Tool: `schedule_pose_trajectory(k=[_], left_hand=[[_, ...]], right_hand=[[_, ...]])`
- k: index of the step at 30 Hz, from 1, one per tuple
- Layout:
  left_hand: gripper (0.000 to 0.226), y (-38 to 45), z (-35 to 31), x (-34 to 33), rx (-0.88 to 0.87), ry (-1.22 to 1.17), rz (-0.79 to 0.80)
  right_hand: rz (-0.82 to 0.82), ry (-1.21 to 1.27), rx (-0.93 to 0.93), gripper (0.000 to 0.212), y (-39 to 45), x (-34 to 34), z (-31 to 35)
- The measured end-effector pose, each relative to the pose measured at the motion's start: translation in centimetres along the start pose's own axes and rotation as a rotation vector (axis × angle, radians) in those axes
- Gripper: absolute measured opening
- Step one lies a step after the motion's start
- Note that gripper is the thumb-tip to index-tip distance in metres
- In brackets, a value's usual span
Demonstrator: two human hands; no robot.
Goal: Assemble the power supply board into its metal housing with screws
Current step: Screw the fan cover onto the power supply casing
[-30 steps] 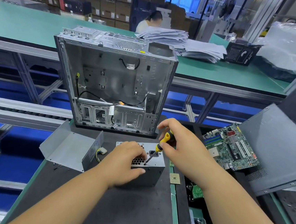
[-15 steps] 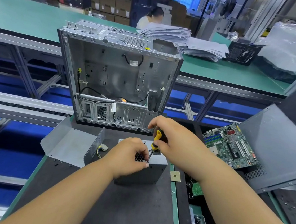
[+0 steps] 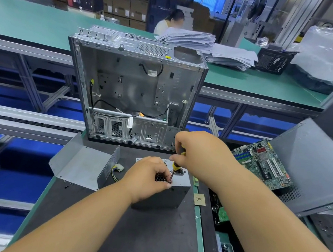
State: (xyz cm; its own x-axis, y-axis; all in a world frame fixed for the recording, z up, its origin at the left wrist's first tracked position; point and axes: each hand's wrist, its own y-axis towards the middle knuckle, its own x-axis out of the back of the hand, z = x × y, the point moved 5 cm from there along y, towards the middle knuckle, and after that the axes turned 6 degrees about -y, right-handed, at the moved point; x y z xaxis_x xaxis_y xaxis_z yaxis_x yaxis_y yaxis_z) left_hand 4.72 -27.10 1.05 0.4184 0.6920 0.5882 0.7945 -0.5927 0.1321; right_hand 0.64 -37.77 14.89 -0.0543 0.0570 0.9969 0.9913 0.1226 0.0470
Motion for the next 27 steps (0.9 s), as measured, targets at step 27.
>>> schedule_pose_trajectory(k=[27], left_hand=[[0.01,0.1,0.2,0.1,-0.032,0.041,0.004]], right_hand=[[-0.049,0.127,0.063,0.008,-0.8,0.2,-0.2]])
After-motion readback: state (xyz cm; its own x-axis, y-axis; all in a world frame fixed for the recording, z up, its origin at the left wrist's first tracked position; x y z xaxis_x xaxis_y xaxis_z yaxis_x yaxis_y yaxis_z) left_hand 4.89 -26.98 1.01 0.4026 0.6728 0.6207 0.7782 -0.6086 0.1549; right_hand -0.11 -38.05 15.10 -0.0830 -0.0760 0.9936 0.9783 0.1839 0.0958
